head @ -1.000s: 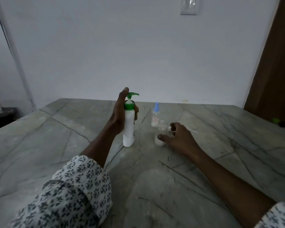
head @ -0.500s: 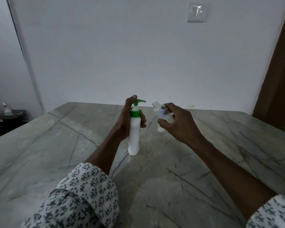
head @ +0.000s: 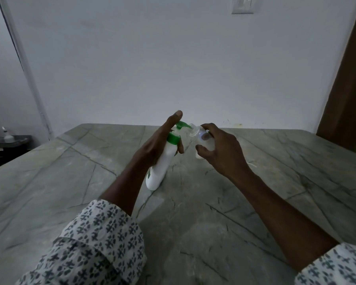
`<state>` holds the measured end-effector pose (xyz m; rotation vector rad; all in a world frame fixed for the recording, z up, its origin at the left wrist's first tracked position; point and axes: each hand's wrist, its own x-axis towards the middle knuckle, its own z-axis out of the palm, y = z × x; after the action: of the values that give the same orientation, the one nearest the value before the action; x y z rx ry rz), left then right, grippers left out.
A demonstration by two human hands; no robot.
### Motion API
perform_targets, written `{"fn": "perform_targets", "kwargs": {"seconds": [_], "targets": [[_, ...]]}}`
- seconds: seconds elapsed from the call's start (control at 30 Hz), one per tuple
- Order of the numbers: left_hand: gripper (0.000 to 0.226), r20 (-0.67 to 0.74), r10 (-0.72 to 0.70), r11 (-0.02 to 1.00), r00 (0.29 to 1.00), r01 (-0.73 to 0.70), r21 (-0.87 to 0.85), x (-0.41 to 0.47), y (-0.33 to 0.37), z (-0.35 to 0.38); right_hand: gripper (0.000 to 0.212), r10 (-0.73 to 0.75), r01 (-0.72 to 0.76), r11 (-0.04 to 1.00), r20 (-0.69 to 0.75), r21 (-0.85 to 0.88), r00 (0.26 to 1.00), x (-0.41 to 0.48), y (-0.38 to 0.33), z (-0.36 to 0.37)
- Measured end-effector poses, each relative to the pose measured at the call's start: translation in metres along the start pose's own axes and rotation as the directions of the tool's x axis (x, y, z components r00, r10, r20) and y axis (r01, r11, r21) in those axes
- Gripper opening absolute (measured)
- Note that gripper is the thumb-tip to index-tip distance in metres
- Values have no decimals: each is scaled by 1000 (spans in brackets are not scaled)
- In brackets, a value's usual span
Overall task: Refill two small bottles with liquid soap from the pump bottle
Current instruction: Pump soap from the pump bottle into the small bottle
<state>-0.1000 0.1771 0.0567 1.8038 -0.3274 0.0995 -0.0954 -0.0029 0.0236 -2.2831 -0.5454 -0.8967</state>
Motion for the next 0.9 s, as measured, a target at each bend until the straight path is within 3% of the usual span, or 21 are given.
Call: {"fn": "perform_targets", "kwargs": {"seconds": [0.17,0.5,0.8,0.9], "targets": [[53,2,-5,1000,1000,5,2,1,-1,3,55,-6,6,1000,3,27,1000,-2,8,-6],[40,-38,-72,997,997,73,30,6,3,6,58,3,-4,998,16,64,1000,-6,14,-6],[39,-54,-71,997,996,72,25,11,-4,5,59,21,-24,999,61,48,998,-8,17,2],[57,-47,-37,998,998,40,54,10,-4,7,62,22,-25,998,46,66,999,-7,17,1]]}}
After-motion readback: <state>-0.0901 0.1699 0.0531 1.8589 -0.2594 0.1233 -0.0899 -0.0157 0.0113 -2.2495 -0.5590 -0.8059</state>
